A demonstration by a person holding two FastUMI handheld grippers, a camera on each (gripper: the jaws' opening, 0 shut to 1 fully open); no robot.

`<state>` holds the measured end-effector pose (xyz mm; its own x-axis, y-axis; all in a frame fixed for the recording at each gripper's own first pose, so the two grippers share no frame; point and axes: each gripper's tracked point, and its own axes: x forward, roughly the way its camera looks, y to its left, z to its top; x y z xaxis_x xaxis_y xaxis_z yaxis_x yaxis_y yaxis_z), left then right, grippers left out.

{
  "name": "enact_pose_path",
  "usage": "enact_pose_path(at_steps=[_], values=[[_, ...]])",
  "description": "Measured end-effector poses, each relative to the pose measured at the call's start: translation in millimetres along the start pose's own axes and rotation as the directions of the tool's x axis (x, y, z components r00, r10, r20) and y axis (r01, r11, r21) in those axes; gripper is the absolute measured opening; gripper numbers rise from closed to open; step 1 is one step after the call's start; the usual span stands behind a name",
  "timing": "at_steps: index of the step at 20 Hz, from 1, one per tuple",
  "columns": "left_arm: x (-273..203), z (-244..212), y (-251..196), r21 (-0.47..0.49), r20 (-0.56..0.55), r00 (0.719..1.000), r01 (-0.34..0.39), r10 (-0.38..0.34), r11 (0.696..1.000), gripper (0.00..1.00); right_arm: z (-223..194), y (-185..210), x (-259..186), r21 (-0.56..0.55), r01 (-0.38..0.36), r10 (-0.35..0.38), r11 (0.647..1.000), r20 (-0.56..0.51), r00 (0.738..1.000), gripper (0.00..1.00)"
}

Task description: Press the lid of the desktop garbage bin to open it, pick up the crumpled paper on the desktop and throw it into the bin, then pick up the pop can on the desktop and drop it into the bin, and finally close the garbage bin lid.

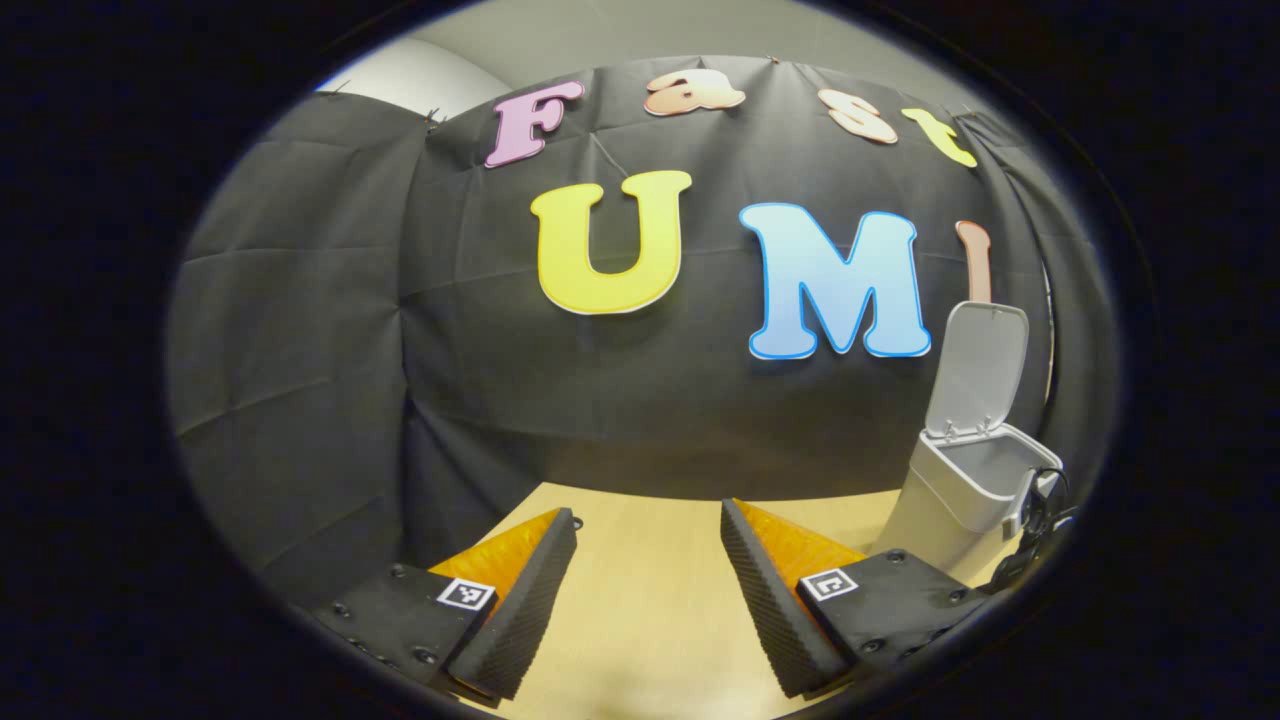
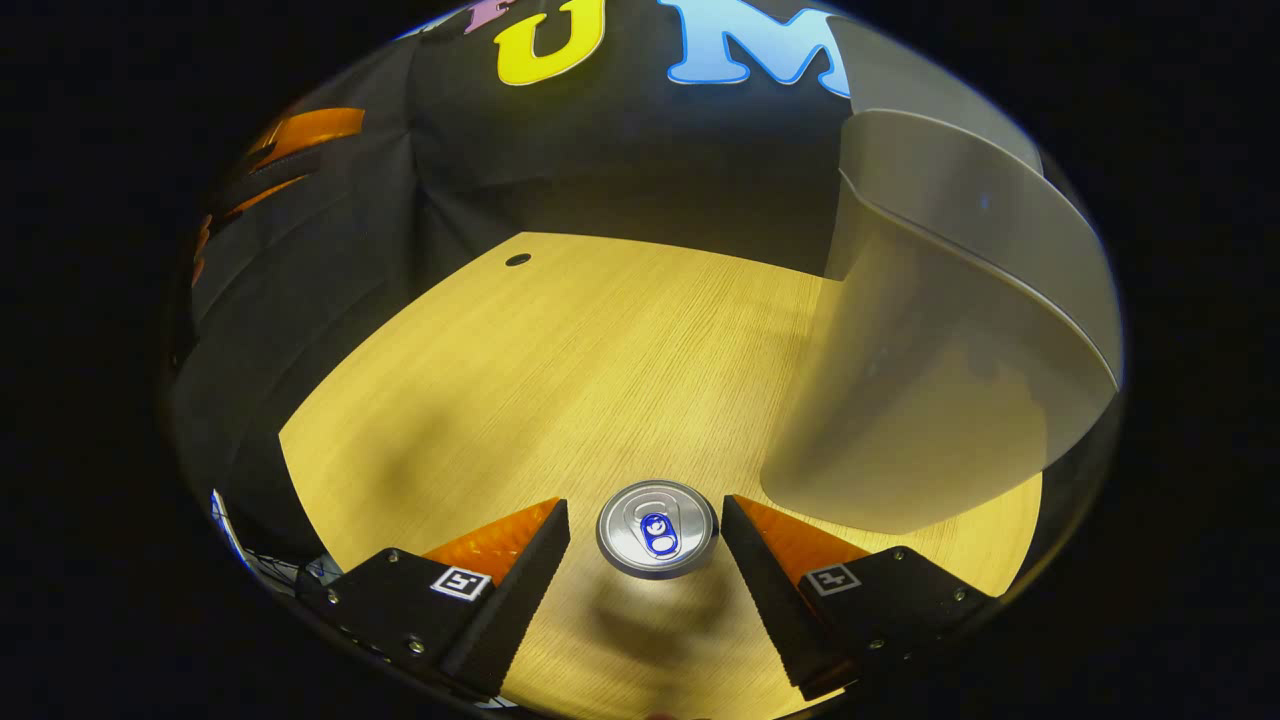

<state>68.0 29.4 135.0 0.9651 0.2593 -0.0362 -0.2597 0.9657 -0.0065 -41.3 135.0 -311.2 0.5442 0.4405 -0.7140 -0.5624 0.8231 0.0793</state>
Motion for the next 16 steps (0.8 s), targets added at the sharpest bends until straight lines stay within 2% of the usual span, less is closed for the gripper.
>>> enact_pose_path(at_steps=[7, 8, 9, 10, 11, 14, 15, 16], values=[[-7, -1, 3, -0.002, -0.003, 1.000, -0.006, 0.006, 1.000, 0.95, -11, -7, 21, -0.053, 0.021, -0.023, 0.998, -0.046, 0.999, 0.98], [-9, -2, 4, -0.004, -0.003, 1.000, -0.008, 0.008, 1.000, 0.95, -11, -6, 20, -0.059, 0.024, -0.026, 0.998, -0.043, 0.999, 0.86], [-9, -2, 6, -0.005, -0.004, 1.000, -0.009, 0.009, 1.000, 0.95, -11, -6, 21, -0.065, 0.025, -0.028, 0.998, -0.042, 0.999, 0.86], [-10, -2, 7, -0.006, -0.005, 1.000, -0.011, 0.011, 1.000, 0.90, -11, -6, 20, -0.070, 0.028, -0.031, 0.997, -0.042, 0.999, 0.85], [-10, -3, 8, -0.007, -0.006, 1.000, -0.014, 0.013, 1.000, 0.95, -10, -7, 18, -0.074, 0.029, -0.032, 0.997, -0.040, 0.999, 0.85], [-12, -3, 10, -0.012, -0.006, 1.000, -0.016, 0.016, 1.000, 0.95, -2, -5, 14, -0.078, 0.028, -0.029, 0.997, -0.012, 1.000, 0.85], [-12, -3, 11, -0.014, -0.006, 1.000, -0.016, 0.016, 1.000, 0.90, 2, -5, 11, -0.080, 0.031, -0.031, 0.996, 0.000, 1.000, 0.85], [-12, -4, 11, -0.015, -0.007, 1.000, -0.016, 0.015, 1.000, 0.95, 7, -5, 7, -0.084, 0.035, -0.034, 0.996, 0.014, 0.999, 0.85]])
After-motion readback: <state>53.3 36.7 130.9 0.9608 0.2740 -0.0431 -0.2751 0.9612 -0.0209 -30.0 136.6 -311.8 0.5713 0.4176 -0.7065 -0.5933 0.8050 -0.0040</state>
